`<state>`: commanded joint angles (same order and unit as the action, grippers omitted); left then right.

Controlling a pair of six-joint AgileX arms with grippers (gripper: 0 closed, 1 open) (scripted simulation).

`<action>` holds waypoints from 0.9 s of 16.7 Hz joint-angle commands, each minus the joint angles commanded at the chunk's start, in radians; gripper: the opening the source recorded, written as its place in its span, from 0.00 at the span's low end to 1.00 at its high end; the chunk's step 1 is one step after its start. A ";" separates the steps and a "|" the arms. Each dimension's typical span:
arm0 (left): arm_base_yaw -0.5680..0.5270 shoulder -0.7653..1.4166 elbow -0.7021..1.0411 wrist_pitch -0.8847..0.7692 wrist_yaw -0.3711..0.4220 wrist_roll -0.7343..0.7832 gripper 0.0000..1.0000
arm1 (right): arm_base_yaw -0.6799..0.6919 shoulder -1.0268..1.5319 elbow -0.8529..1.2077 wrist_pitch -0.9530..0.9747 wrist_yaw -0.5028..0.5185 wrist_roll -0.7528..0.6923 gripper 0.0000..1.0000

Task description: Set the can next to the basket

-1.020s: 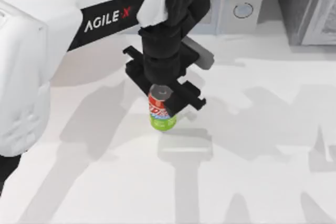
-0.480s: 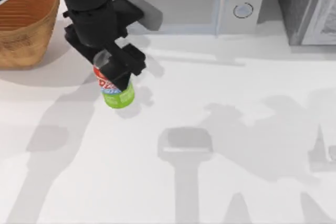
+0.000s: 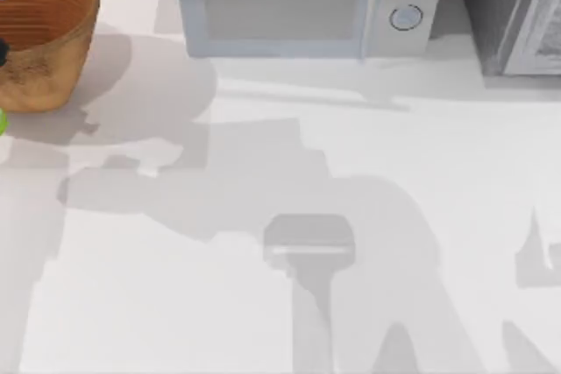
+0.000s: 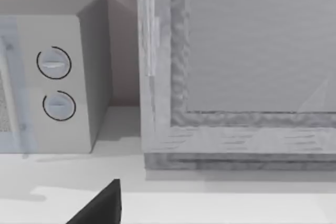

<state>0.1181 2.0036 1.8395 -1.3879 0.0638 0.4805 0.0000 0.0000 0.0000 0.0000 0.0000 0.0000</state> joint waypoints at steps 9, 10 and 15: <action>0.291 0.192 -0.023 0.199 -0.060 -0.042 0.00 | 0.000 0.000 0.000 0.000 0.000 0.000 1.00; 0.291 0.192 -0.023 0.199 -0.060 -0.042 0.00 | 0.000 0.000 0.000 0.000 0.000 0.000 1.00; 0.313 0.171 -0.030 0.218 -0.049 -0.019 0.00 | 0.000 0.000 0.000 0.000 0.000 0.000 1.00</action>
<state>0.4314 2.1743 1.8098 -1.1697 0.0153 0.4614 0.0000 0.0000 0.0000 0.0000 0.0000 0.0000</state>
